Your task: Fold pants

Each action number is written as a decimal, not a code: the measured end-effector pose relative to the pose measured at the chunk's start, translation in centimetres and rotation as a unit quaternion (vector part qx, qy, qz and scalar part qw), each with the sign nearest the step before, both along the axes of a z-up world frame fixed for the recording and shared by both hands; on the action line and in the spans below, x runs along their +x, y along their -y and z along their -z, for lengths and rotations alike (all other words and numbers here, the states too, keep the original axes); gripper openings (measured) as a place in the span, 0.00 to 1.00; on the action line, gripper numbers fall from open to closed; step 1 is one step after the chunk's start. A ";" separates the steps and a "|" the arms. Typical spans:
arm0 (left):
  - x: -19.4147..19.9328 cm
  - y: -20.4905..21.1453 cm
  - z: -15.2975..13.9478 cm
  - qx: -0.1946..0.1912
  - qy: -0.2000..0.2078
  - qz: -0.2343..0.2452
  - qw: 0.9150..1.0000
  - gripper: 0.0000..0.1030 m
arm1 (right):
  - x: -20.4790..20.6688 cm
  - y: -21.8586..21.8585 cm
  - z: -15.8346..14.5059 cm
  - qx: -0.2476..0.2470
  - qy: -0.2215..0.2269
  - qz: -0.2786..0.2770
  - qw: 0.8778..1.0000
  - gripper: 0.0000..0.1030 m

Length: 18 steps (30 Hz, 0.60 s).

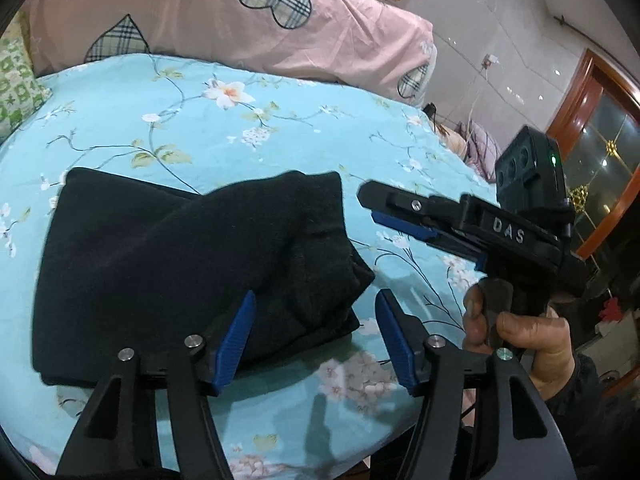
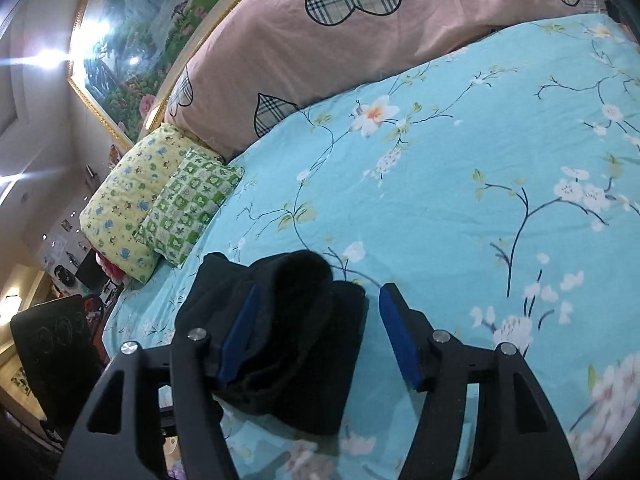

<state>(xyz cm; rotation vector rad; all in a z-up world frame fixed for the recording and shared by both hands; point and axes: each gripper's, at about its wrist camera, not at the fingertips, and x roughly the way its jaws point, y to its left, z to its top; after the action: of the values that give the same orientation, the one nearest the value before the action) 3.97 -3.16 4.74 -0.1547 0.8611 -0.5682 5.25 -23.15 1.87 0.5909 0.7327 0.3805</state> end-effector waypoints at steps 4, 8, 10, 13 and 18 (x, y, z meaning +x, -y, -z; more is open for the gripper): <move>-0.2 -1.5 -0.4 -0.004 0.003 -0.017 1.000 0.62 | -0.6 -1.0 -0.4 -0.004 -0.004 -0.002 1.000 0.62; 0.0 -3.4 -0.7 -0.011 0.004 -0.039 0.999 0.63 | -1.0 -1.9 -0.7 -0.018 -0.011 -0.002 1.000 0.62; 0.1 -4.2 -0.9 -0.012 0.004 -0.048 0.999 0.64 | -1.2 -2.2 -1.0 -0.021 -0.010 -0.001 1.000 0.63; 0.4 -5.4 -1.1 -0.012 0.005 -0.063 0.998 0.65 | -1.6 -2.5 -1.3 -0.032 -0.008 0.006 0.999 0.63; 0.5 -7.3 -1.2 -0.011 0.002 -0.086 0.996 0.65 | -1.9 -3.0 -2.0 -0.060 0.000 0.029 0.998 0.63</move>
<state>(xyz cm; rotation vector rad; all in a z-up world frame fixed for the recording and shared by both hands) 4.47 4.18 5.95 -0.2451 0.8286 -0.4164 3.37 -20.11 3.89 0.4981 0.7305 0.2806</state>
